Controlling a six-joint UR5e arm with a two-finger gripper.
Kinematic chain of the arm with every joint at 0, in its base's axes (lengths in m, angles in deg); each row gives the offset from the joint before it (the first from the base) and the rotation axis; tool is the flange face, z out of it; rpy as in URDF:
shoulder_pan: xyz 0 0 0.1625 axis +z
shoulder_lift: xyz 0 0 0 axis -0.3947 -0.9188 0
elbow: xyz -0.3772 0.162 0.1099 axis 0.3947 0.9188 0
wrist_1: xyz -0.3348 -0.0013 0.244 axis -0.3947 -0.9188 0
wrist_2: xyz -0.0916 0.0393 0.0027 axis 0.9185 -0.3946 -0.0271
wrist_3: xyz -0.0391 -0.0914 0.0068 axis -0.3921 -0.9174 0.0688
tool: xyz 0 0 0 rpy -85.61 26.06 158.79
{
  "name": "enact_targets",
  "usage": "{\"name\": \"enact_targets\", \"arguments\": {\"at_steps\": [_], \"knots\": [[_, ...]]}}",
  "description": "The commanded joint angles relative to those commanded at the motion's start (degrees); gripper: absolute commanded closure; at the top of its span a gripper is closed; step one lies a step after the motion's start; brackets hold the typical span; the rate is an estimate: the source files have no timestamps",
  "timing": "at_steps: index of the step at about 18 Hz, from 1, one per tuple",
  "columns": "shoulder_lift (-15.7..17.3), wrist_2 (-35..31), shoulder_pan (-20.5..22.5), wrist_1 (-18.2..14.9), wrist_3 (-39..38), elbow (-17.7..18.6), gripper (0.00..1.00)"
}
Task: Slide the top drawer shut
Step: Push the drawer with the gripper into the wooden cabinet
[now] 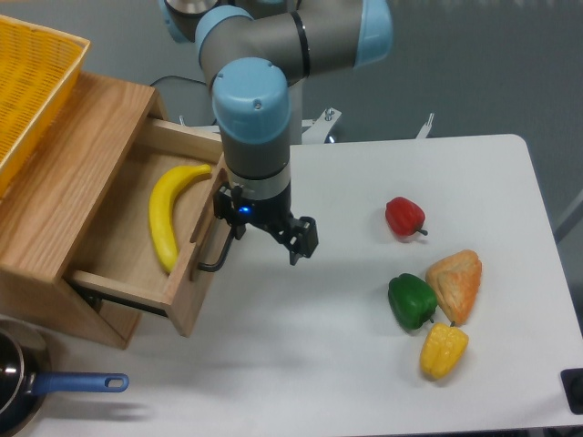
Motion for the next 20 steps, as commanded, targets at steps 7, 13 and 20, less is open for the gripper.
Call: {"name": "enact_targets", "arguments": {"at_steps": [7, 13, 20], "knots": [[0.26, 0.00, -2.81, -0.09, -0.62, 0.09, 0.00], [-0.17, 0.09, -5.45, -0.18, -1.75, 0.09, 0.00], [-0.17, 0.09, -6.94, -0.18, -2.11, 0.88, 0.00]]}}
